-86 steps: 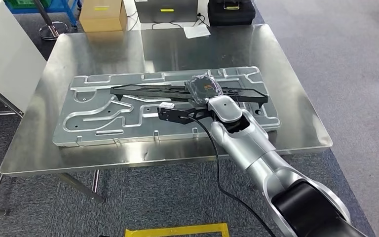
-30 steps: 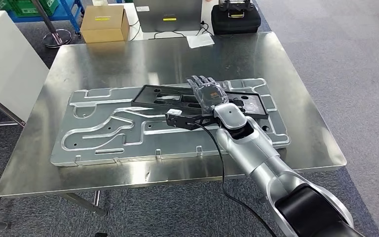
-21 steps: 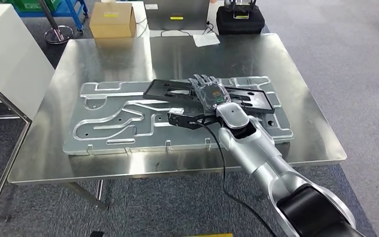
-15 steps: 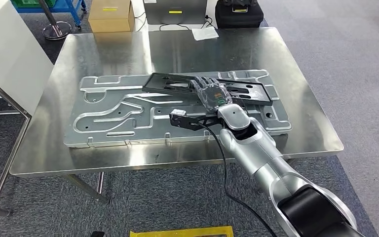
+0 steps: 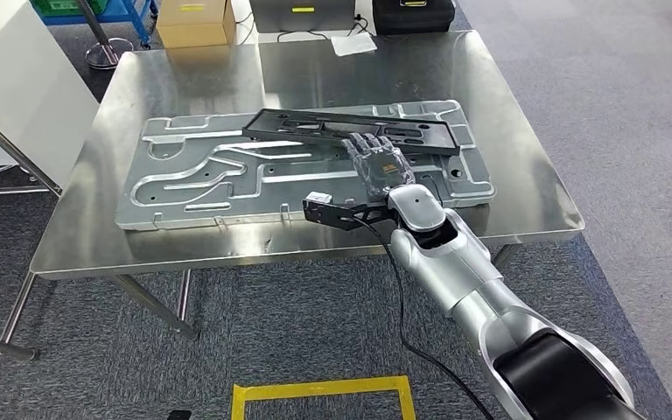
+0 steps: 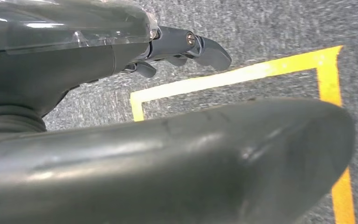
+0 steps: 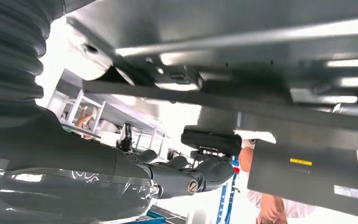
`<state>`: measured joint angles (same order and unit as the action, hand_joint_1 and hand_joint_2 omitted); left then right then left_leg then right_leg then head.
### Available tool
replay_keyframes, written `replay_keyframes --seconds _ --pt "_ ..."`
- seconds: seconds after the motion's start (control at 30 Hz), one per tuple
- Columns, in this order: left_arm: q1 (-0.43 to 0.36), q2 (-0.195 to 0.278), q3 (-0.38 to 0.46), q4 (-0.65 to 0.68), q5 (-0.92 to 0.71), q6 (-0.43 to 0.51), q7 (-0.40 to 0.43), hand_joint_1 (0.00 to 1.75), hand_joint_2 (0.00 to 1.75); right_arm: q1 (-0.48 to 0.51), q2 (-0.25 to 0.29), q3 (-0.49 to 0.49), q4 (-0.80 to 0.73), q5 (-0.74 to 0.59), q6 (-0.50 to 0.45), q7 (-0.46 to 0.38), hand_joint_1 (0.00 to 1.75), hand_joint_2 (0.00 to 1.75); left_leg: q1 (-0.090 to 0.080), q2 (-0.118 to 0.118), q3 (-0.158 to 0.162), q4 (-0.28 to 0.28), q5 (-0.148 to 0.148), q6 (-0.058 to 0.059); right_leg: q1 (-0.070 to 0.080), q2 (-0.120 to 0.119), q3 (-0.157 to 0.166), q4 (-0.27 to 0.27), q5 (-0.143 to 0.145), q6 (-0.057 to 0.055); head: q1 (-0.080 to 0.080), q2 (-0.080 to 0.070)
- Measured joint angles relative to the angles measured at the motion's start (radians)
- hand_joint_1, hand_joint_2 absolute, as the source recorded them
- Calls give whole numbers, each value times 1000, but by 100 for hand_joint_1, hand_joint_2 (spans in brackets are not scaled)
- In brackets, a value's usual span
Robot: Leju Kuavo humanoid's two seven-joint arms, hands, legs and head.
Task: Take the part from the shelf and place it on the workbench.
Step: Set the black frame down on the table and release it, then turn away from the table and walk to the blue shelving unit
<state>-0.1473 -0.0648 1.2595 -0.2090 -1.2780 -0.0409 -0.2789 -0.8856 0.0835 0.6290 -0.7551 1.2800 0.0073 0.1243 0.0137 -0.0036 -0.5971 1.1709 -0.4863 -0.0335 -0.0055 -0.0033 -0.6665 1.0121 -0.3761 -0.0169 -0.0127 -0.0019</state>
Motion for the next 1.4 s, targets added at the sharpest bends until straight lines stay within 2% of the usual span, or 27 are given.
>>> replay_keyframes --seconds 0.07,0.1,0.17,0.2,0.27,0.33,0.37,0.4,0.43,0.5,0.57,0.6,0.67,0.73,0.83,0.87,0.9,0.93,1.0,1.07,1.1,1.13,1.2,1.27,1.33,1.37,1.4 --pt "-3 1 1 0 0 -2 0 0 0 -1 0 -1 -1 0 -2 1 0 175 -4 -1 84 -125 -19 10 2 0 -14 9 14 10 1 0" --pt "-4 1 1 0 0 -2 0 0 0 -2 0 -2 -1 0 -3 1 0 175 -6 -2 101 -156 -31 16 2 -1 -17 9 21 16 1 0" --pt "-4 0 1 0 0 -4 0 0 0 -2 -1 -4 1 2 -5 1 0 175 -7 -1 93 -165 -18 29 2 -1 -20 7 33 28 1 0" --pt "-5 -1 1 0 0 -5 1 0 0 -2 -1 -5 2 3 -5 2 0 175 -6 2 85 -166 -7 37 1 1 -27 14 21 35 1 0" --pt "-5 -2 1 1 0 -6 3 0 0 -2 -2 -7 5 6 -5 3 0 175 -2 6 61 -168 19 52 -2 3 -54 77 -59 46 3 0" --pt "-5 -2 2 1 0 -6 5 0 0 -2 -2 -8 8 10 -5 6 0 175 -3 8 30 -166 44 58 -4 3 -88 206 -157 55 5 0" --pt "-5 -2 2 1 0 -6 5 0 0 -1 -2 -9 10 11 -5 7 0 175 -3 8 13 -165 56 57 -5 3 -97 266 -177 58 5 0" --pt "-5 -2 2 1 1 -6 6 0 0 -1 -2 -9 13 12 -6 8 0 175 -4 8 -3 -163 67 56 -6 3 -93 299 -172 59 5 0" --pt "-5 -2 2 1 1 -7 7 0 0 0 -2 -9 15 14 -6 9 0 175 -4 8 -18 -161 77 55 -7 3 -72 298 -150 59 5 0" --pt "-5 -2 2 1 1 -8 9 0 0 -3 -2 -11 20 20 -9 13 0 175 -4 8 -44 -155 95 50 -7 3 18 202 -109 52 5 0" --pt "-5 -3 2 1 0 -9 10 0 0 -10 -1 -15 22 34 -20 30 0 175 -6 8 -61 -152 112 40 -2 3 117 62 -119 40 4 0" --pt "-6 -4 2 1 0 -8 10 0 0 -12 0 -18 25 42 -27 43 0 175 -6 8 -65 -154 121 34 1 4 142 20 -130 35 4 0" --pt "-5 -5 4 1 0 -8 9 0 0 -13 -1 -30 31 58 -39 70 0 175 -5 7 -69 -162 140 21 3 2 142 -4 -122 23 5 0" --pt "-3 -5 7 1 0 -7 8 0 0 -10 -3 -46 38 68 -46 84 0 175 -3 6 -84 -145 113 11 -1 -1 125 -12 -98 8 5 0" --pt "-1 -5 10 1 0 -6 8 0 0 1 -6 -68 43 72 -52 88 0 175 -1 5 -128 9 -34 2 -3 -3 82 -15 -59 -6 0 0" --pt "-2 -5 10 1 0 -6 8 0 0 8 -8 -75 44 72 -54 89 0 175 0 5 -136 71 -63 -1 -2 -3 67 -14 -47 -6 0 0" --pt "-2 -5 10 1 0 -6 8 0 0 16 -10 -81 45 72 -57 89 0 131 0 5 -135 114 -65 -3 -1 -3 50 -13 -34 -6 0 0" --pt "-2 -6 10 1 0 -6 8 0 0 24 -11 -87 45 72 -61 89 0 87 0 5 -120 130 -45 -4 0 -3 33 -11 -22 -4 0 0" --pt "-3 -6 10 1 0 -6 8 0 0 38 -14 -96 44 72 -77 89 0 0 0 5 -45 68 8 -1 0 -2 -1 -3 0 1 0 0" --pt "-7 -6 11 1 0 -6 6 0 0 50 -17 -106 37 74 -104 92 0 0 -4 4 60 -72 -8 7 2 -2 -27 7 20 10 0 0" --pt "-8 -5 12 1 1 -5 4 0 0 58 -20 -113 31 73 -122 93 0 0 -7 4 94 -126 -27 13 3 -2 -34 9 30 16 1 0" --pt "-9 -6 14 1 1 -5 2 0 0 72 -23 -120 23 70 -140 94 0 0 -10 3 109 -158 -40 19 3 -4 -38 7 40 22 1 0" --pt "-6 -8 18 1 2 -4 -3 0 0 114 -31 -139 7 61 -175 92 0 0 -9 4 101 -170 -26 34 3 -5 -39 0 54 34 1 0" --pt "-1 -10 23 1 4 -3 -6 0 0 169 -39 -163 -14 48 -205 85 0 0 -4 9 85 -176 1 52 1 -2 -54 36 -2 45 5 0" --pt "2 -12 27 2 6 -2 -9 0 0 219 -46 -192 -36 33 -232 73 0 0 -3 11 56 -176 27 63 -4 0 -81 146 -112 54 10 0" --pt "3 -12 27 2 7 -2 -10 0 0 243 -49 -207 -47 27 -243 69 0 0 -4 11 41 -175 39 64 -6 1 -92 210 -150 58 10 0" --pt "5 -12 28 2 8 -2 -11 0 0 267 -52 -222 -57 22 -252 64 0 0 -4 11 26 -174 50 63 -8 1 -93 258 -162 61 10 0"
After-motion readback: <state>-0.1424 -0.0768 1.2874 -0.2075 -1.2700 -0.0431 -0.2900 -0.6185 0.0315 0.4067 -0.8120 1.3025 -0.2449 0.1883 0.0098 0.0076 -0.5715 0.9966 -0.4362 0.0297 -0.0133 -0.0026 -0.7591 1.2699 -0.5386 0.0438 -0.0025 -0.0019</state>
